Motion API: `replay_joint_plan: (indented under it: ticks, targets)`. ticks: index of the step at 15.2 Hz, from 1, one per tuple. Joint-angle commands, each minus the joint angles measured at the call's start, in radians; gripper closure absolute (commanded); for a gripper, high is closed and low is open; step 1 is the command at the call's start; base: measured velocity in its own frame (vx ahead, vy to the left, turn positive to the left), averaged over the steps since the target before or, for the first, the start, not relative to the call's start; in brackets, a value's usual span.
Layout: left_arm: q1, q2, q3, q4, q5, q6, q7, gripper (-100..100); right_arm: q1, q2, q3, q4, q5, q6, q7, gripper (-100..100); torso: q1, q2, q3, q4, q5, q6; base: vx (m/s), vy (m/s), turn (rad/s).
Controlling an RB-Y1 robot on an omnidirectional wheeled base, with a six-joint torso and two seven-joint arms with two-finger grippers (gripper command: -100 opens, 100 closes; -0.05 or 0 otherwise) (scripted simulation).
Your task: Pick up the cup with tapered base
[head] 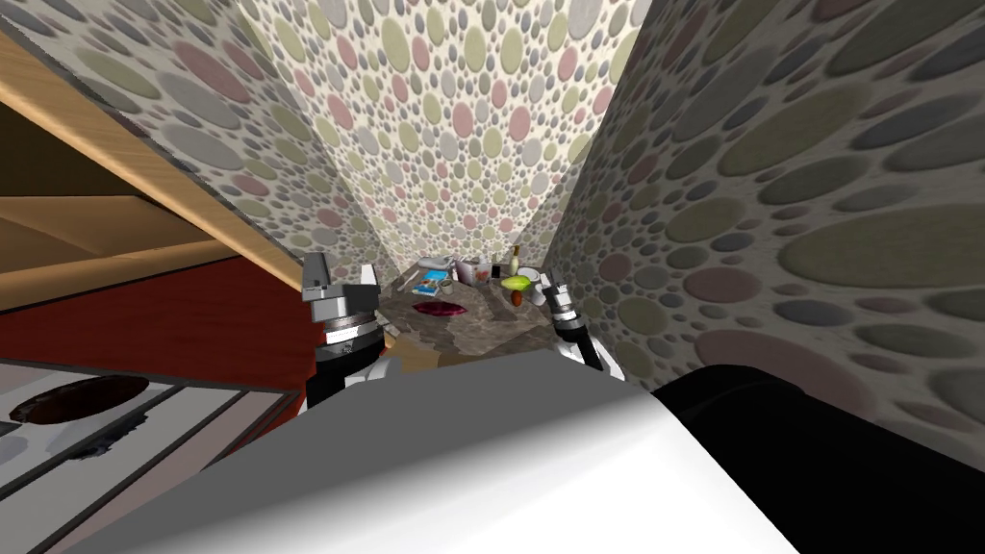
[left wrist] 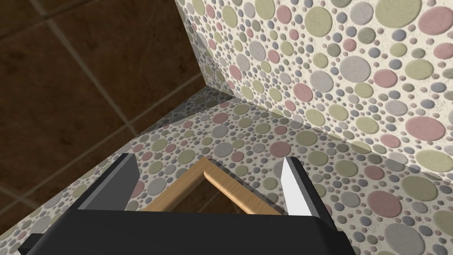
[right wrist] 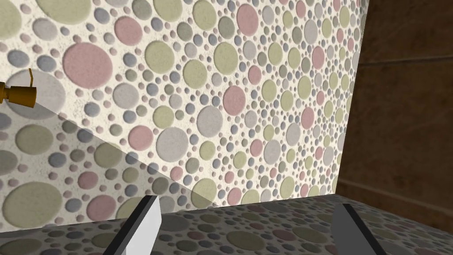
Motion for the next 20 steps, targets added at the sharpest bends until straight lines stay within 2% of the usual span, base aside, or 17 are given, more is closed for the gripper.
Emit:
replay_joint_plan:
  ticks: [1,2,4,5,7,8,10,11,13,14,16,17,19,20]
  targets:
    - [0.0,0.0,0.0,0.0,0.0,0.0,0.0,0,-0.003,-0.037,0.0,0.012,0.004,-0.001,0.002,-100,0.0,0.0,0.0,0.0,0.0,0.0,-0.009,0.025,0.026]
    - [0.0,0.0,0.0,0.0,0.0,0.0,0.0,0,-0.005,-0.068,0.0,0.045,0.016,-0.004,0.005,-100,0.0,0.0,0.0,0.0,0.0,0.0,-0.011,0.03,0.076]
    - [0.0,0.0,0.0,0.0,0.0,0.0,0.0,0,-0.005,-0.096,0.0,0.045,0.016,-0.004,0.005,-100,0.0,0.0,0.0,0.0,0.0,0.0,-0.009,0.028,0.044]
    - [0.0,0.0,0.0,0.0,0.0,0.0,0.0,0,-0.008,-0.129,-0.001,0.078,0.028,-0.008,0.009,-100,0.0,0.0,0.0,0.0,0.0,0.0,-0.004,0.027,0.061]
    - [0.0,0.0,0.0,0.0,0.0,0.0,0.0,0,-0.008,-0.157,-0.001,0.078,0.028,-0.008,0.009,-100,0.0,-0.001,0.0,0.0,0.0,0.0,-0.006,0.026,0.047]
    - [0.0,0.0,0.0,0.0,0.0,0.0,0.0,0,-0.01,-0.192,-0.001,0.113,0.042,-0.011,0.013,-100,0.0,0.0,0.0,0.0,0.0,0.0,-0.008,0.032,0.064]
    - [0.0,0.0,0.0,0.0,0.0,0.0,0.0,0,-0.01,-0.22,-0.001,0.113,0.042,-0.011,0.013,-100,0.0,0.0,0.0,0.0,0.0,0.0,-0.006,0.03,0.045]
    - [0.0,0.0,0.0,0.0,0.0,0.0,0.0,0,-0.012,-0.252,-0.001,0.15,0.056,-0.015,0.017,-100,0.0,0.0,0.0,0.0,0.0,0.0,-0.006,0.031,0.068]
    - [0.0,0.0,0.0,0.0,0.0,0.0,0.0,0,-0.012,-0.284,-0.001,0.15,0.056,-0.015,0.017,-100,0.0,0.0,0.0,0.0,0.0,0.0,-0.008,0.027,0.051]
    - [0.0,0.0,0.0,0.0,0.0,0.0,0.0,0,-0.014,-0.315,-0.001,0.186,0.071,-0.018,0.021,-100,0.0,0.0,0.0,0.0,0.0,0.0,-0.005,0.027,0.08]
    - [0.0,0.0,0.0,0.0,0.0,0.0,0.0,0,-0.014,-0.349,-0.001,0.186,0.071,-0.018,0.021,-100,0.0,-0.001,0.0,0.0,0.0,0.0,-0.004,0.025,0.056]
    - [0.0,0.0,0.0,0.0,0.0,0.0,0.0,0,-0.016,-0.379,0.0,0.224,0.087,-0.022,0.025,-100,-0.001,-0.001,0.0,0.0,0.0,0.0,-0.006,0.026,0.07]
    - [0.0,0.0,0.0,0.0,0.0,0.0,0.0,0,-0.016,-0.415,0.0,0.224,0.087,-0.022,0.025,-100,0.0,-0.001,0.0,0.0,0.0,0.0,-0.006,0.028,0.052]
    - [0.0,0.0,0.0,0.0,0.0,0.0,0.0,0,-0.017,-0.444,0.001,0.262,0.103,-0.026,0.029,-100,0.0,-0.001,0.0,0.0,0.0,0.0,-0.006,0.033,0.084]
